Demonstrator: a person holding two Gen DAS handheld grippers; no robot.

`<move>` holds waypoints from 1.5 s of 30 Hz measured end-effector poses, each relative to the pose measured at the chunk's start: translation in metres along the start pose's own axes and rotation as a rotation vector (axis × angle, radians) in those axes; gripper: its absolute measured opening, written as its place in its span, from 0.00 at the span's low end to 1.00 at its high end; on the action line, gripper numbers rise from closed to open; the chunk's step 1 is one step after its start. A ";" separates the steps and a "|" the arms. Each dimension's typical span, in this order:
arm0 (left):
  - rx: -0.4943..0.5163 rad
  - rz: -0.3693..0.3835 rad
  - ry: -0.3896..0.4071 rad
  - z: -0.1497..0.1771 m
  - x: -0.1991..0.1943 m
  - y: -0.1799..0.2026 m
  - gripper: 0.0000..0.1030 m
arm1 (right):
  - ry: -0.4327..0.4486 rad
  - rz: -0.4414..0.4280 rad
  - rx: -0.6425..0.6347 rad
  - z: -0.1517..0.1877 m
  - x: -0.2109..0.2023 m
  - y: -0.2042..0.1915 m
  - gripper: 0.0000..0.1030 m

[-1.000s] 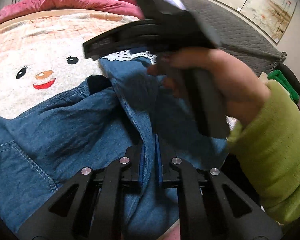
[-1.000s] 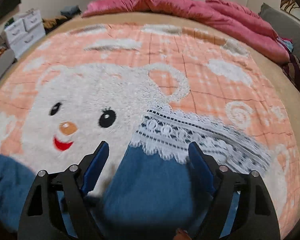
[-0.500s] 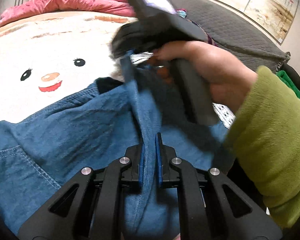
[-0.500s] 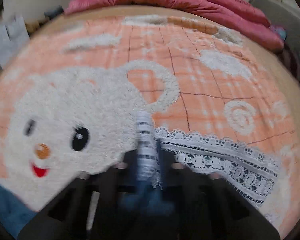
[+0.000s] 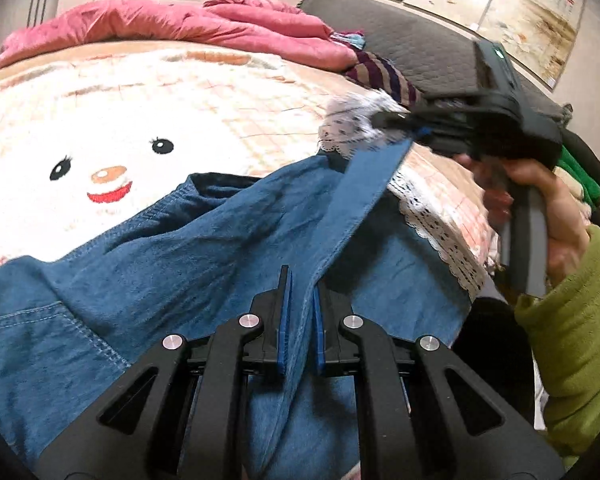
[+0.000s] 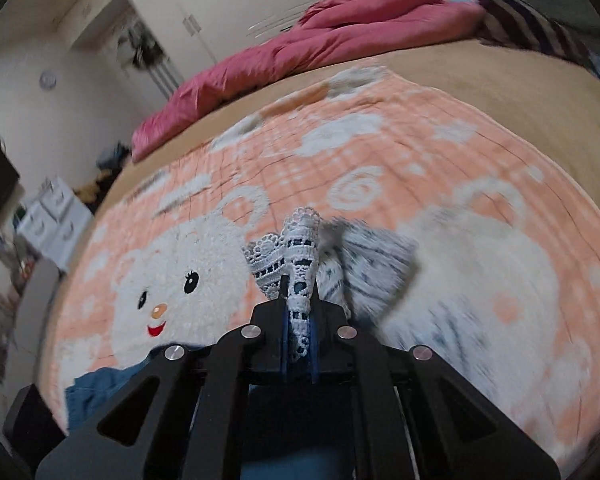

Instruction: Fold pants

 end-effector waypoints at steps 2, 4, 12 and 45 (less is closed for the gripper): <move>0.029 0.006 0.003 0.000 -0.007 0.007 0.03 | 0.013 -0.018 0.052 0.010 -0.017 0.009 0.06; 0.059 0.008 0.006 0.002 -0.012 0.013 0.03 | 0.035 -0.024 0.099 0.021 -0.035 0.017 0.06; 0.123 0.002 0.001 0.010 -0.018 0.018 0.04 | 0.049 -0.002 0.292 0.082 -0.072 0.058 0.13; 0.211 -0.088 -0.127 0.079 -0.012 0.019 0.04 | -0.114 -0.078 0.332 0.162 -0.099 0.094 0.24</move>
Point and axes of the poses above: each gripper's, at about its wrist camera, not at the fingertips, and x roughly the way its jaws point, y to its right, z to its underside, the point moved 10 cm from there along x, roughly the way its jaws point, and after that the axes turned 4 degrees about -x, right-handed, at the moved point
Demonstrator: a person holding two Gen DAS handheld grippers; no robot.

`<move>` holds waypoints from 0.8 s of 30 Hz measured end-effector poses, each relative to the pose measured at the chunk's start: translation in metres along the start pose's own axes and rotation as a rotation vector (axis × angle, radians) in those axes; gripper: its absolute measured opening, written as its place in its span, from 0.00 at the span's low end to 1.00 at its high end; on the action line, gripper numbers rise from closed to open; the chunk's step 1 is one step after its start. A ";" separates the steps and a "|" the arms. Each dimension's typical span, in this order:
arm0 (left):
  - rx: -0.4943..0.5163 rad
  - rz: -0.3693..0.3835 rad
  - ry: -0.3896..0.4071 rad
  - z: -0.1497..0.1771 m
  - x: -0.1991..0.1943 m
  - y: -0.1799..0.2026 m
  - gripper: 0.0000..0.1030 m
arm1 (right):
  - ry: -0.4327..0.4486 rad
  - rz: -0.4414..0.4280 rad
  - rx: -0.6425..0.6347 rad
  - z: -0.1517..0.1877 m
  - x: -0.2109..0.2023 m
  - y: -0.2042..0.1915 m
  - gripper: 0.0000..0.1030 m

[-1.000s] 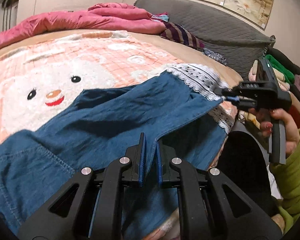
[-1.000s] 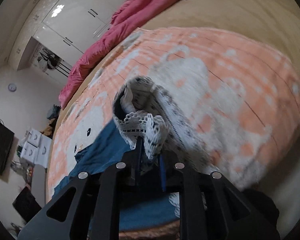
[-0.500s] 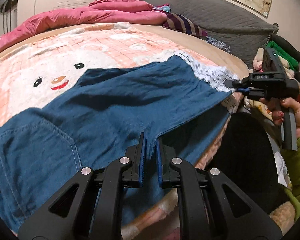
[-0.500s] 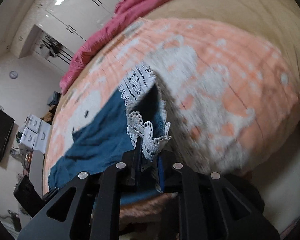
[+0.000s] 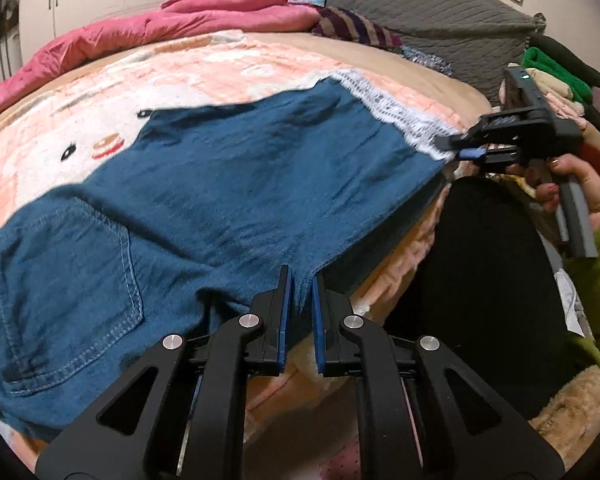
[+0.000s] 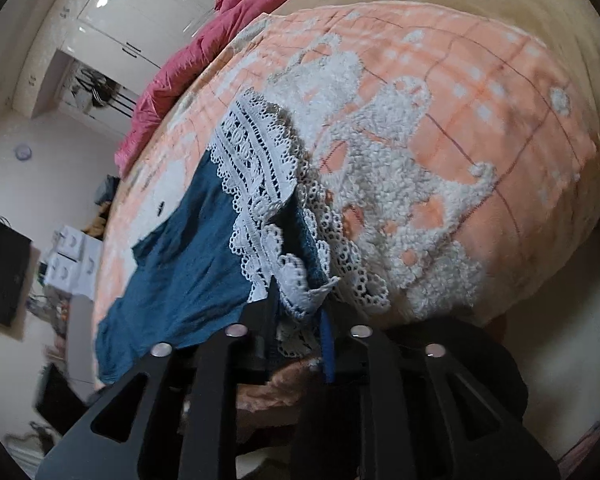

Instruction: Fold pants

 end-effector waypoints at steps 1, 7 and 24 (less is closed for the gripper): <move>-0.001 -0.003 -0.002 0.001 0.001 0.000 0.04 | 0.007 -0.015 0.003 -0.001 -0.006 0.001 0.31; 0.000 -0.009 -0.001 0.002 0.005 0.001 0.04 | 0.032 0.025 -0.073 -0.004 -0.023 0.002 0.41; 0.034 -0.009 -0.045 0.013 0.010 0.008 0.04 | 0.007 0.155 -0.204 0.001 -0.013 0.010 0.15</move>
Point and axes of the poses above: each gripper's, at about its wrist camera, not at the fingertips, and x roughly the way its jaws point, y to its right, z to its underside, the point moved 10 cm from there along x, roughly the way its jaws point, and after that the axes turned 4 degrees about -x, right-handed, at the moved point
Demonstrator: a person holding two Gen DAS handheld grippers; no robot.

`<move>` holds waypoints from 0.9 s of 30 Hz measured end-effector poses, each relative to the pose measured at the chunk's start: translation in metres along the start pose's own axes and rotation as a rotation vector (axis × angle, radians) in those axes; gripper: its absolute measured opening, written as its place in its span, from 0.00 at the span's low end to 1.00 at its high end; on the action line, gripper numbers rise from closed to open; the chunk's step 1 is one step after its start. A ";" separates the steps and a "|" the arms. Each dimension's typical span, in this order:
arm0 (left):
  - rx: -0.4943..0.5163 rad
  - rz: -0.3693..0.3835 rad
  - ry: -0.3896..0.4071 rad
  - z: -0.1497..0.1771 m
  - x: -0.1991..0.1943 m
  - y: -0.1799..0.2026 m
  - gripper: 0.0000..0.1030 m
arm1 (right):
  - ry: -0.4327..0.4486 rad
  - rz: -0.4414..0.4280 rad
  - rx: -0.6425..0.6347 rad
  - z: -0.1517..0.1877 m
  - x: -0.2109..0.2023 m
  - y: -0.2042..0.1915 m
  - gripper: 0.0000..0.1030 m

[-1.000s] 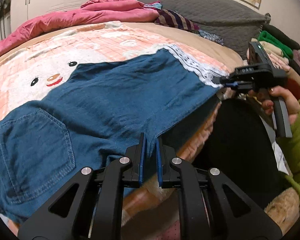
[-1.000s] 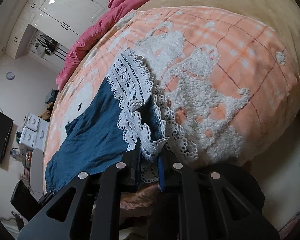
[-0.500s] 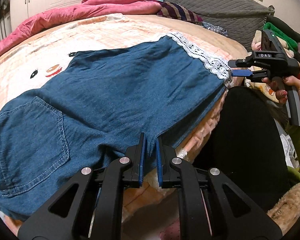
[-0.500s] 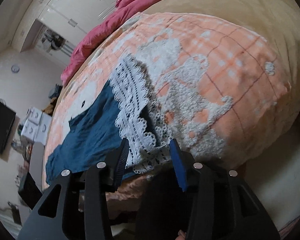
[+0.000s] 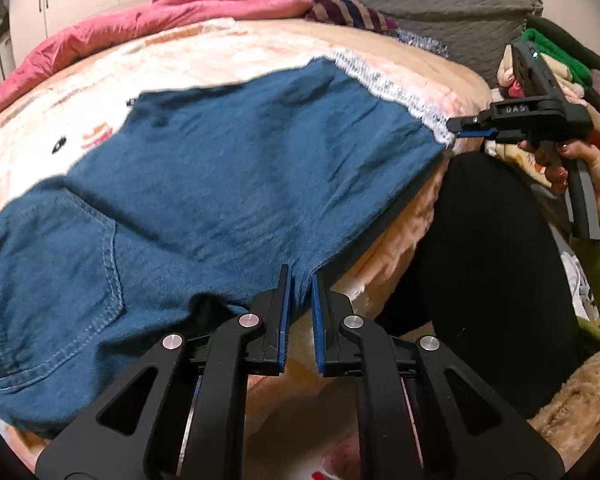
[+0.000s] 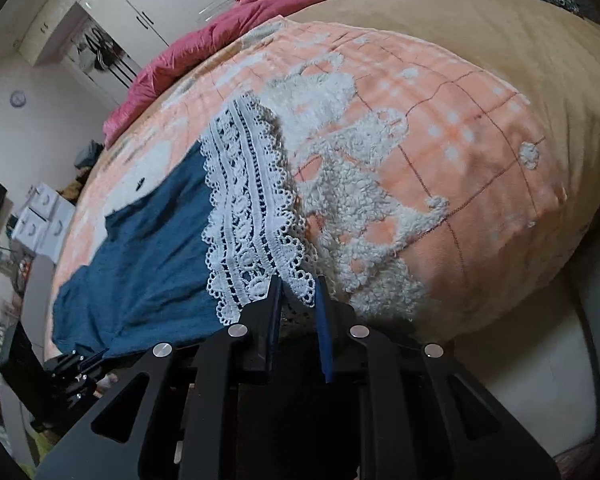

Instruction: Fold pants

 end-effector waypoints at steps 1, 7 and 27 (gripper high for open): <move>0.001 0.001 0.002 0.000 0.000 0.000 0.04 | -0.002 0.008 -0.005 0.000 0.001 0.001 0.19; -0.025 0.030 0.045 -0.004 -0.017 0.001 0.41 | 0.072 0.036 -0.044 -0.010 -0.024 -0.004 0.32; -0.586 -0.290 0.158 0.055 -0.141 -0.160 0.57 | -0.042 0.029 -0.965 0.070 0.038 -0.191 0.50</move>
Point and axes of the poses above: each gripper's, at about its wrist camera, not at the fingertips, and x roughly the way its jaws point, y to its right, z to its underside, the point moved 10 cm from there along x, roughly the way its jaws point, and after that the axes turned 4 degrees about -x, right-handed, at the moved point
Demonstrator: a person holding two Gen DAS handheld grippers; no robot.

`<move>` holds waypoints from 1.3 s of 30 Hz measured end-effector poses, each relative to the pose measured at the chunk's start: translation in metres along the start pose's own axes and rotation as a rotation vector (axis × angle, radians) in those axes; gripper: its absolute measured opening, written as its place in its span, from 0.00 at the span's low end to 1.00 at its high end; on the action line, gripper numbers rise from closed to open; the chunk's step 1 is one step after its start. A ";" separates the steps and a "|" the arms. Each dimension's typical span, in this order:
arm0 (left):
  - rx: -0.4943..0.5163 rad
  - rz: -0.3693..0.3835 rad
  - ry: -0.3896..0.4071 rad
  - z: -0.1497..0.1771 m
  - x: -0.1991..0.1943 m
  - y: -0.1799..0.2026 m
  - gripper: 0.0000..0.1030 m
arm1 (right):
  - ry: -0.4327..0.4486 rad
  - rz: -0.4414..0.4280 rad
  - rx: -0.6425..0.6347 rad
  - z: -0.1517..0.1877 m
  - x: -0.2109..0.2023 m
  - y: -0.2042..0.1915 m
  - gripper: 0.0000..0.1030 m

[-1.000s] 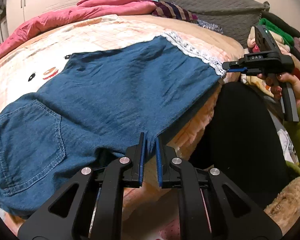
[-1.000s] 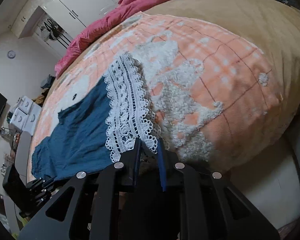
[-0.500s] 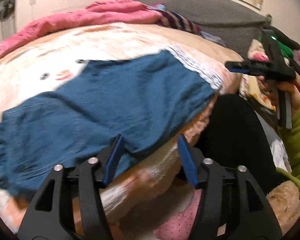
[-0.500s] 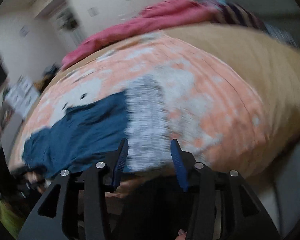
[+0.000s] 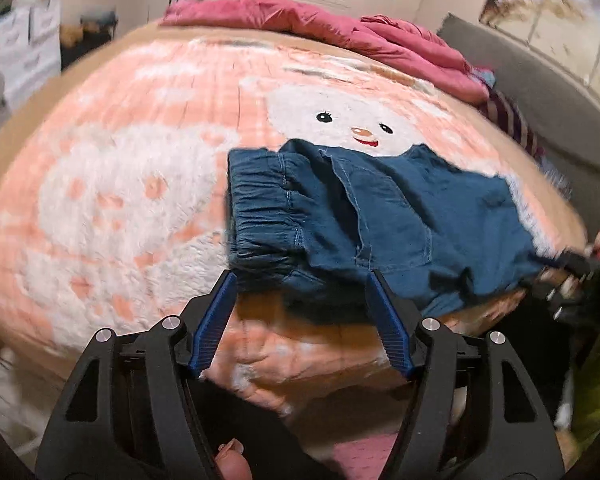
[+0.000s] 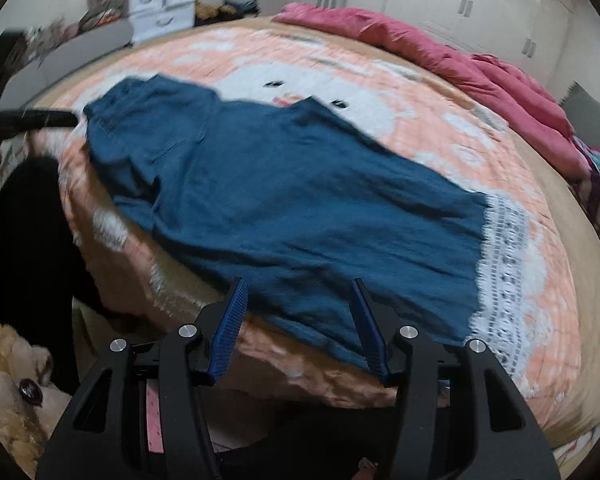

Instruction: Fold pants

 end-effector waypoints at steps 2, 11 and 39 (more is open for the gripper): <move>-0.045 0.039 -0.015 -0.001 0.008 0.002 0.57 | -0.020 0.011 -0.018 0.002 0.006 -0.001 0.50; -0.066 0.004 -0.002 -0.015 0.019 0.002 0.07 | -0.116 0.005 -0.042 0.013 0.033 0.000 0.47; 0.168 0.023 0.045 -0.067 0.032 0.091 0.64 | 0.142 -0.053 0.438 -0.018 -0.013 0.118 0.65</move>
Point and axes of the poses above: each gripper's, at about its wrist camera, not at the fingertips, and x roughly the way its jaws point, y to its right, z to its underside, the point moved 10 cm from there along x, roughly the way its jaws point, and after that the axes turned 4 degrees about -x, right-handed, at the moved point
